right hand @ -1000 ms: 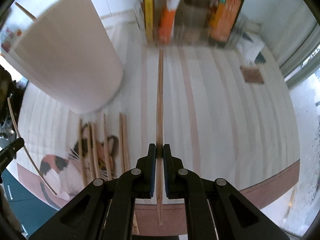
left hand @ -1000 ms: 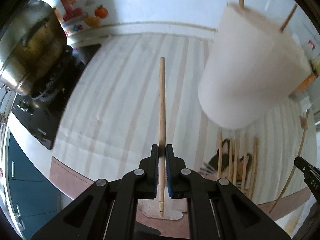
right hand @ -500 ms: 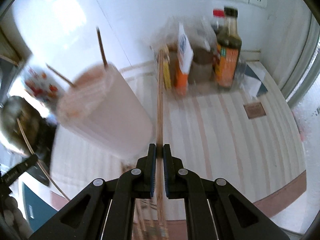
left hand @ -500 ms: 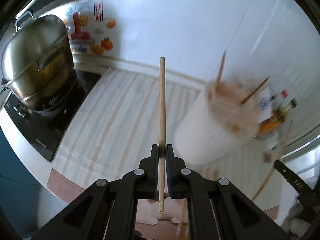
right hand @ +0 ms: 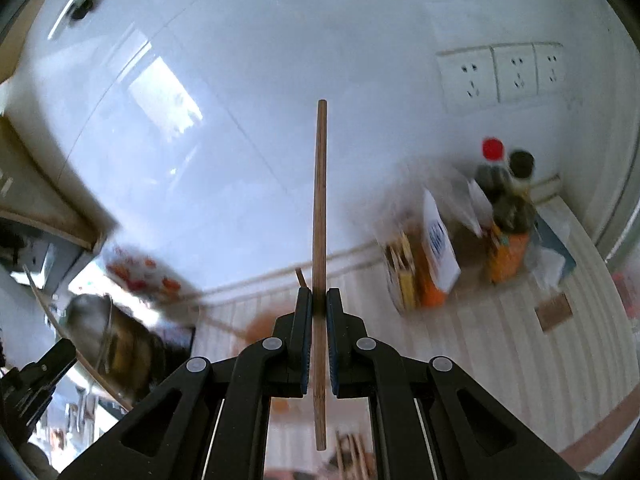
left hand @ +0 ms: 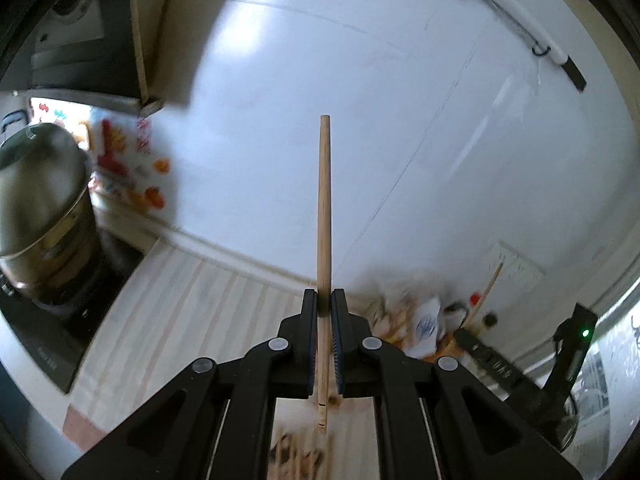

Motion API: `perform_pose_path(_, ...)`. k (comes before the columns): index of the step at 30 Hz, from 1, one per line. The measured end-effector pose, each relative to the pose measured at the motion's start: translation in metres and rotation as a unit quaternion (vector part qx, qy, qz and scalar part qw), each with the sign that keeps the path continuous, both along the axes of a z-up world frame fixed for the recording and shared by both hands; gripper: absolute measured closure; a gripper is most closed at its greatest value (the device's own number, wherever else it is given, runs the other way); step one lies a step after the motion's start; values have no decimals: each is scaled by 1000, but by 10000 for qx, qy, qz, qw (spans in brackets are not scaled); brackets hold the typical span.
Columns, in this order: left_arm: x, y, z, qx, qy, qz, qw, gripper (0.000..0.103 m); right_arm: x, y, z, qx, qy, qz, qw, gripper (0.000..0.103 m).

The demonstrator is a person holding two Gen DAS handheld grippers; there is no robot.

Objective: Organize utensils
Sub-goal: 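Carry both chopsticks up and lower them into the cream holder, then open both tools to drop the chopsticks into the holder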

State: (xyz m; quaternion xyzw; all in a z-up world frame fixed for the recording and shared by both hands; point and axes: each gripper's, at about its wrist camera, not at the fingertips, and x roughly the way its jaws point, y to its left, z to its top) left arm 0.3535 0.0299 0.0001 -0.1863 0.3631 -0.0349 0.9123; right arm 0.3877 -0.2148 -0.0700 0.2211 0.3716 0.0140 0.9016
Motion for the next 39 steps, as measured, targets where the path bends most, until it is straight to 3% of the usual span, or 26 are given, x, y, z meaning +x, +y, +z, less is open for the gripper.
perform_pose_path(5, 47, -14, -8, 101, -96, 36, 9999, 99, 37, 5, 2, -72, -86, -208, 9997, 96)
perform_pose_path(15, 104, -30, -62, 330, 183, 68, 9993, 99, 81, 12, -14, -131, -176, -416, 9989, 96)
perform_pose_path(28, 112, -41, -97, 569, 459, 115, 9973, 99, 81, 12, -46, -6, -321, -423, 9986, 96)
perform_pose_path(39, 100, -42, -96, 688, 703, -219, 9949, 97, 74, 16, -58, -31, 57, 101, 9999, 95)
